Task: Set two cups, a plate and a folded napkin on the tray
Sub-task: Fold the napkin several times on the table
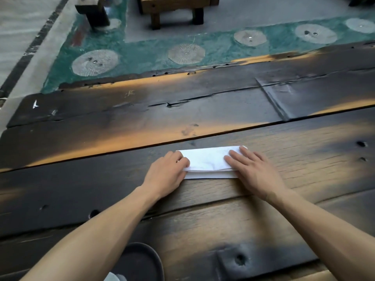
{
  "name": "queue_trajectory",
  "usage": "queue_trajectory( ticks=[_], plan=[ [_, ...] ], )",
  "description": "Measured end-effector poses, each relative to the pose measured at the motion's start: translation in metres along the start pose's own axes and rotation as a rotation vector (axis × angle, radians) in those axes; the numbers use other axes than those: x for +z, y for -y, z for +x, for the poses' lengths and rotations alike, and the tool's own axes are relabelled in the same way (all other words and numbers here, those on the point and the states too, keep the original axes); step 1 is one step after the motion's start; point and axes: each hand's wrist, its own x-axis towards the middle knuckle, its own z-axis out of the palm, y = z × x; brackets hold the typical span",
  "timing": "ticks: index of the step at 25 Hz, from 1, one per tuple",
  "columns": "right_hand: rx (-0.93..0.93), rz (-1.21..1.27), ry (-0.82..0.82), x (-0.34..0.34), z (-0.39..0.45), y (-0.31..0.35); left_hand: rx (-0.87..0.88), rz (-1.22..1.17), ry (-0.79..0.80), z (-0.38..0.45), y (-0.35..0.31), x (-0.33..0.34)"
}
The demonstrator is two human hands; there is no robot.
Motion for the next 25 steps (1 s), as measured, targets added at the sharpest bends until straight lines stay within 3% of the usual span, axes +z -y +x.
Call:
queue_trajectory(
  ticks=[6, 14, 25],
  plan=[
    [0.036, 0.066, -0.145, 0.019, -0.012, 0.003, 0.039, -0.013, -0.025, -0.006, 0.006, 0.010],
    [0.096, 0.123, -0.153, 0.037, -0.025, 0.009, 0.085, -0.033, -0.018, -0.011, 0.016, 0.013],
    [0.137, 0.102, 0.275, 0.033, -0.041, 0.013, 0.096, 0.042, -0.126, -0.021, 0.010, 0.022]
  ],
)
